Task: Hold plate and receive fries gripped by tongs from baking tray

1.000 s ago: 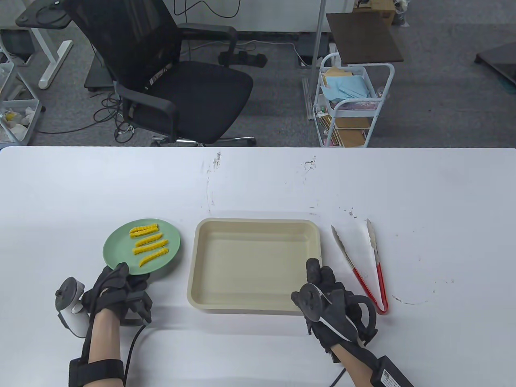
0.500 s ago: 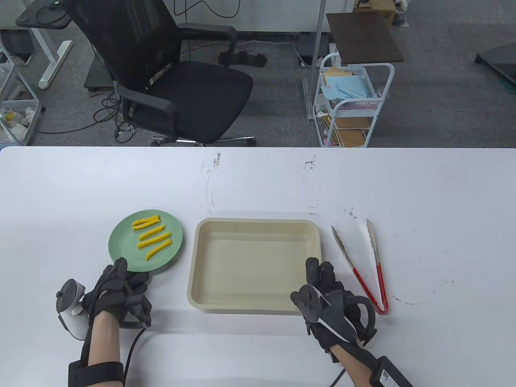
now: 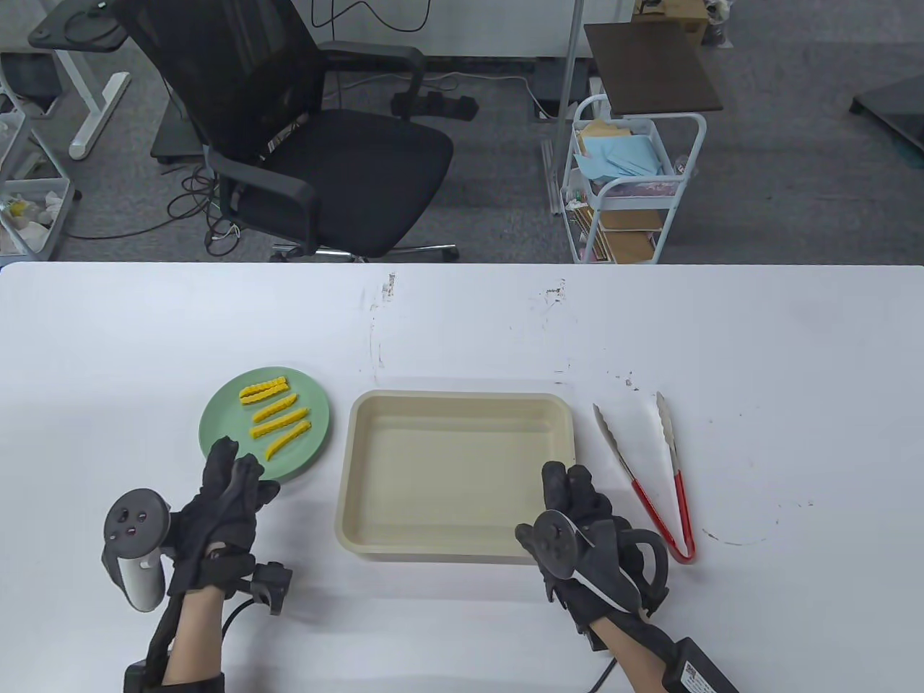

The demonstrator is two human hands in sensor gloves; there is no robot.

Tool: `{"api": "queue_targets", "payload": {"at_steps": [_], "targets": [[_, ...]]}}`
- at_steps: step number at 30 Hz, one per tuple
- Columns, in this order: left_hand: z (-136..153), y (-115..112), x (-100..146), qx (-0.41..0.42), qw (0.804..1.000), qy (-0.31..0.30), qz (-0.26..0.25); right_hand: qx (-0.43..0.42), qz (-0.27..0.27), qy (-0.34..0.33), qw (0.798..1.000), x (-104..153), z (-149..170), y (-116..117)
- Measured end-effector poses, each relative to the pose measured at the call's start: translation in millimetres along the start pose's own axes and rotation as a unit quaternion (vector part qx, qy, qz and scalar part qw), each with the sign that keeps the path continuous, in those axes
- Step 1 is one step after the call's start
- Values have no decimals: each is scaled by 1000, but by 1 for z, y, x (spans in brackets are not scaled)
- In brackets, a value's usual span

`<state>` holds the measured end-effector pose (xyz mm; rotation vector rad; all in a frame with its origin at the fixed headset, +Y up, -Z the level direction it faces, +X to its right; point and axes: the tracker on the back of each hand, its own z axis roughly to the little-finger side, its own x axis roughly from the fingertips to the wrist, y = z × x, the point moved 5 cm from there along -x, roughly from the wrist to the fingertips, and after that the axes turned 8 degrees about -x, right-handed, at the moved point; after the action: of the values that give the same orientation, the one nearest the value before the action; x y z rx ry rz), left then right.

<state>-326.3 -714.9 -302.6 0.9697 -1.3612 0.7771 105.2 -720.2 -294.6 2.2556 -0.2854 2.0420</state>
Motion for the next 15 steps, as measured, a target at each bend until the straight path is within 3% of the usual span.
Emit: {"api": "queue_targets", "payload": {"at_steps": [8,12,15], "targets": [[-57,-56,19,-128,983,-128,33,-6,-6,-2,1000,-1,1,1],[-71,-92,29,-243,951,-177,72,-30,20,-30,999,0,-3,-4],[-65,-118,31,-325,920,-181,124,-36,39,-46,998,2,-6,-7]]}}
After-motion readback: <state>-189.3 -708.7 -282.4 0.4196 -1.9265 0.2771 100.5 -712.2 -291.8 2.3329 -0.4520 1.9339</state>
